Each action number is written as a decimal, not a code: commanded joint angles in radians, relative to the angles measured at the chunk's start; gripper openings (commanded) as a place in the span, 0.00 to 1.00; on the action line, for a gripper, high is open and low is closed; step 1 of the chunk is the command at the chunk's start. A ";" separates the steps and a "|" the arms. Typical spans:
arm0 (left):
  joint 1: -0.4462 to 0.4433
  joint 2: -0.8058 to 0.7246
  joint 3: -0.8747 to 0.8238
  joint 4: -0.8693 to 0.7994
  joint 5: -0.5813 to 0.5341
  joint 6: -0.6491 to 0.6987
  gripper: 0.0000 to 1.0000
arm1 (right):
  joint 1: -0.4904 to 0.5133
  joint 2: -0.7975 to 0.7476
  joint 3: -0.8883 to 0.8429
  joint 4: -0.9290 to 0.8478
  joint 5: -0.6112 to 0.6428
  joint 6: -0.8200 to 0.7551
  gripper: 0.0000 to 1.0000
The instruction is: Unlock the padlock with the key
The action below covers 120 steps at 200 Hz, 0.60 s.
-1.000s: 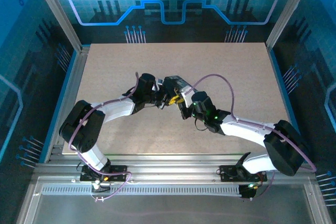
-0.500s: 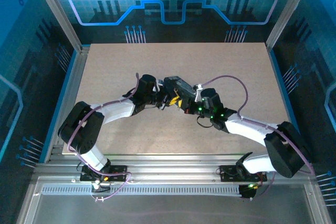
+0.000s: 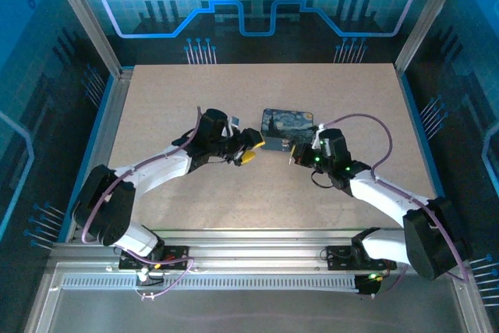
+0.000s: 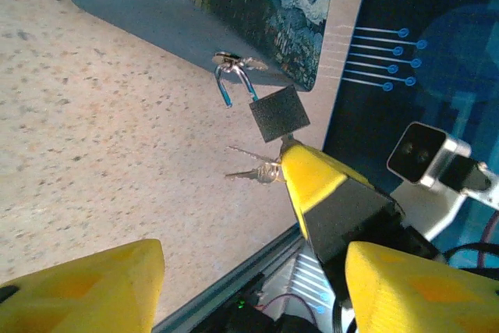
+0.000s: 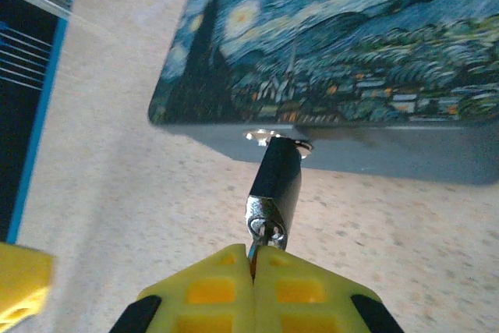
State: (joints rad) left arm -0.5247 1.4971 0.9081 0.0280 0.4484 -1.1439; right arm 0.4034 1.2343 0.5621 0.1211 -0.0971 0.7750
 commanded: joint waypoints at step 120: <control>0.008 0.129 0.355 -0.407 -0.337 0.503 0.65 | -0.170 0.077 -0.096 -0.031 -0.033 -0.217 0.30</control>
State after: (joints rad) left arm -0.5106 1.5681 1.1988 -0.3378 0.1539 -0.7189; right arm 0.2504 1.2949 0.4679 0.0879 -0.1318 0.6029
